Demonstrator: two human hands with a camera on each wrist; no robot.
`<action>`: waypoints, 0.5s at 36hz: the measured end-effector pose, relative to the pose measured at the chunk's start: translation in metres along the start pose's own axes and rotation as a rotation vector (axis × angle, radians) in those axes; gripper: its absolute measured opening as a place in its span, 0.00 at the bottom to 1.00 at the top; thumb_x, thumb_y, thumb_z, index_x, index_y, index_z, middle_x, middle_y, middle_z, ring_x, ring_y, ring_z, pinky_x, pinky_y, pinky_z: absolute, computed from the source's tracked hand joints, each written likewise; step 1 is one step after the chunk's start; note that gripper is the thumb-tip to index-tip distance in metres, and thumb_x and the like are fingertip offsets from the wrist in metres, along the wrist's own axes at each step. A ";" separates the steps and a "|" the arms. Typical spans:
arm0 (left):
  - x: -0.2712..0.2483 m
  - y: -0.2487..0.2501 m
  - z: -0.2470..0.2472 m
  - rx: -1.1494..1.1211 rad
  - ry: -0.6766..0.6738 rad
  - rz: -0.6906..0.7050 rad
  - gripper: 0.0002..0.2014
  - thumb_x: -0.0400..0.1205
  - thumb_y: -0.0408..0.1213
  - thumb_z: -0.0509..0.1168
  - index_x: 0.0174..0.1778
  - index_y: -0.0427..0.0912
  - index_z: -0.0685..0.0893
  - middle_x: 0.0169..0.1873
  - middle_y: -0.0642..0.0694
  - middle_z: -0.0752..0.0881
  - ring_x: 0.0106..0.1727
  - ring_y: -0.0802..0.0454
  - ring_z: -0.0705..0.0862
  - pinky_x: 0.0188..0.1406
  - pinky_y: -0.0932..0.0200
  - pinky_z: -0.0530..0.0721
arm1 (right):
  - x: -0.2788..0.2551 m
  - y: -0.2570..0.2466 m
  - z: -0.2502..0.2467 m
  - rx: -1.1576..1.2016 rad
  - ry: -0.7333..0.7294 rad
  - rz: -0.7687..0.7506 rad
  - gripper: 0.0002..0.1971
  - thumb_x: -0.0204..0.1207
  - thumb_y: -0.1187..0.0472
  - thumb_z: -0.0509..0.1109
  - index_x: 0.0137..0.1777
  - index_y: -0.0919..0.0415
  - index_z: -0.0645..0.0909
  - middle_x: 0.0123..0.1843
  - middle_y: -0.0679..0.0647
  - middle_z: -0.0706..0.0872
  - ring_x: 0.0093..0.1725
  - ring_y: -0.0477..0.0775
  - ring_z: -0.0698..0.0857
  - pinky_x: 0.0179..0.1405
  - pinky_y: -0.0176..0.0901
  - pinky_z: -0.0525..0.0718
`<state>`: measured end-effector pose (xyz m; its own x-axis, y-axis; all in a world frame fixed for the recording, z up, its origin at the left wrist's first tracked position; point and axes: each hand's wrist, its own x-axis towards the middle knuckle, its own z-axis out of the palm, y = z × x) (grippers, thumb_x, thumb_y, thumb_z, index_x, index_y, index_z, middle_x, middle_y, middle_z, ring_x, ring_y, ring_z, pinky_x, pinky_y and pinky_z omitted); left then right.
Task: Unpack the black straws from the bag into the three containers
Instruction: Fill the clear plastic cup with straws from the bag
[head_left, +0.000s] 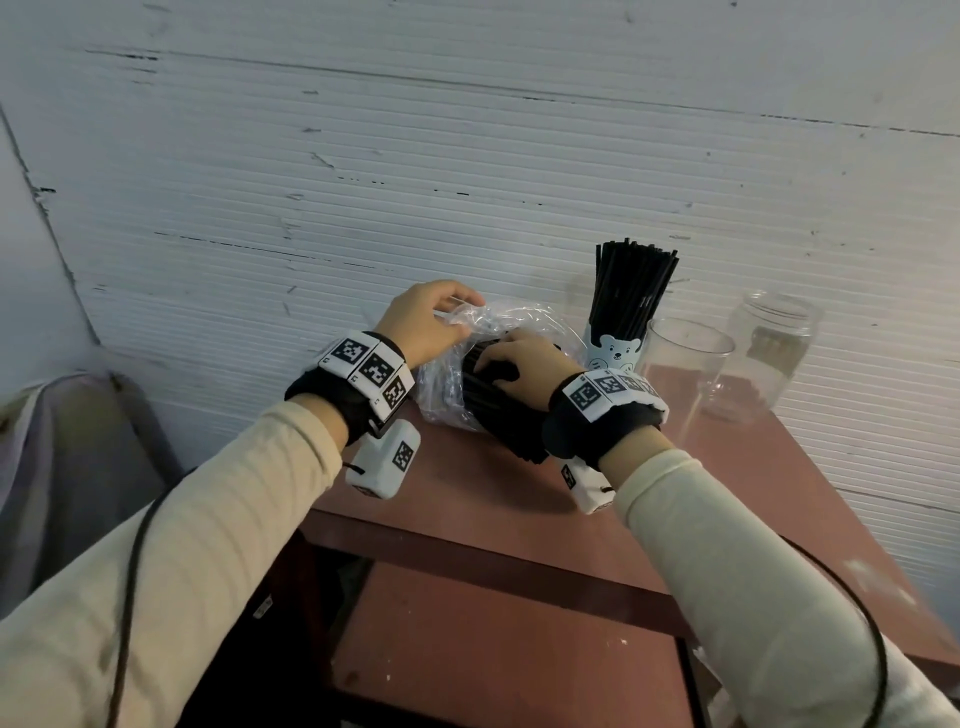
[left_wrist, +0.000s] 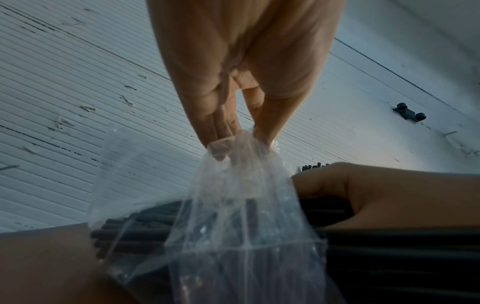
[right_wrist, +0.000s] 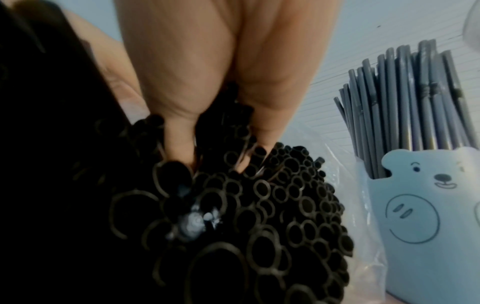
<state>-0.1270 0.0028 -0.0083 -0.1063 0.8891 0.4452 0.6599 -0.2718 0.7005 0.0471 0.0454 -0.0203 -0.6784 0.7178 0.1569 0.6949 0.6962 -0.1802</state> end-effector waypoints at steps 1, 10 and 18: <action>0.000 0.000 0.000 0.000 0.000 0.001 0.16 0.75 0.32 0.74 0.54 0.56 0.87 0.58 0.57 0.86 0.61 0.59 0.82 0.61 0.58 0.81 | -0.001 0.000 -0.001 0.011 0.013 -0.005 0.16 0.77 0.62 0.69 0.64 0.48 0.83 0.61 0.56 0.77 0.63 0.58 0.77 0.61 0.42 0.72; 0.002 0.001 0.000 -0.012 -0.043 -0.031 0.17 0.75 0.32 0.75 0.53 0.57 0.87 0.59 0.54 0.86 0.61 0.59 0.82 0.60 0.59 0.82 | -0.011 0.003 -0.015 0.090 0.115 -0.026 0.12 0.76 0.62 0.72 0.59 0.52 0.87 0.60 0.50 0.86 0.62 0.49 0.80 0.52 0.24 0.63; -0.007 0.005 -0.003 0.011 -0.068 -0.024 0.15 0.76 0.36 0.75 0.57 0.55 0.85 0.60 0.55 0.84 0.61 0.58 0.80 0.56 0.61 0.77 | -0.028 0.010 -0.025 0.214 0.147 -0.002 0.12 0.75 0.62 0.74 0.56 0.50 0.89 0.53 0.48 0.88 0.51 0.45 0.83 0.54 0.29 0.77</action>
<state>-0.1249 -0.0062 -0.0066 -0.0716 0.9182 0.3895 0.6657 -0.2468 0.7043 0.0791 0.0324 -0.0019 -0.6269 0.7217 0.2937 0.6168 0.6899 -0.3789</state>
